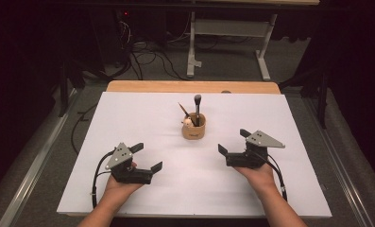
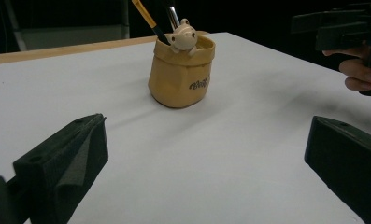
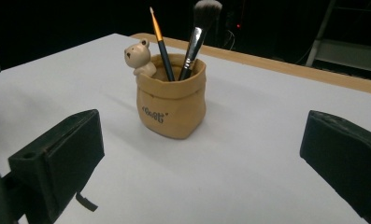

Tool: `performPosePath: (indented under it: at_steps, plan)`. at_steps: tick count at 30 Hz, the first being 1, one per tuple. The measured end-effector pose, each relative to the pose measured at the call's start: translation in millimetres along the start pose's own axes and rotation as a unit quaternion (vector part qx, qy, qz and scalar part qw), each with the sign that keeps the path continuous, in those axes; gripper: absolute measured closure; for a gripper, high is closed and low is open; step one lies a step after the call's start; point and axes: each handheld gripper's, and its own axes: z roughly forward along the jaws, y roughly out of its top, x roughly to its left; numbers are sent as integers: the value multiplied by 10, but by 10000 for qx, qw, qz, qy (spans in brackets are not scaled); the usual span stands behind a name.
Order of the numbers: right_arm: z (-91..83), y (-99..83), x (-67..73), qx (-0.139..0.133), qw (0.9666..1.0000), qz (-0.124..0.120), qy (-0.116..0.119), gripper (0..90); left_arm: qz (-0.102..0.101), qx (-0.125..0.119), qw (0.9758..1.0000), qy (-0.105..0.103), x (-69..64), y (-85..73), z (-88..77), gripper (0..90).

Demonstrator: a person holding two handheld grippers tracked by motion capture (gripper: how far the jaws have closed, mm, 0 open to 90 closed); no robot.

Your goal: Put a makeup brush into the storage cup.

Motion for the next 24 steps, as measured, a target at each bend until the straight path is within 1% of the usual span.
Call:
performPosePath:
  at_steps: [7, 11, 13, 14, 15, 17, 20, 23, 24]
  plan:
    - [-227, -101, -29, -12, 10000, -30, -84, 11, -38, -17, 10000, 12, -8, 3, -5, 3]
    - [-334, -160, -48, -87, 9999, -76, -119, 11, -63, -18, 10000, 14, -14, 6, -9, 3]
    - [-381, -198, -45, -120, 9999, -14, -115, 11, -54, -15, 10000, 12, -22, 12, -18, 3]
    - [-397, -217, -47, -152, 9998, -19, -102, 11, -71, -40, 10000, 3, -32, 16, -22, 3]
    - [-409, -235, -43, -154, 9999, 5, -75, 11, -45, -37, 10000, 12, -39, 21, -30, 3]
    - [-426, -253, -41, -176, 9998, -5, -93, 11, -19, -58, 10000, 16, -57, 30, -43, 3]
    - [-428, -263, -54, -225, 9996, 73, -123, 11, 42, -57, 10000, 17, -67, 36, -58, 3]
    - [-424, -269, -64, -251, 9996, 46, -142, 11, 22, -39, 10000, 8, -63, 32, -47, 3]
    - [-427, -269, -67, -229, 9996, 83, -129, 11, 10, -30, 10000, 1, -63, 29, -39, 3]
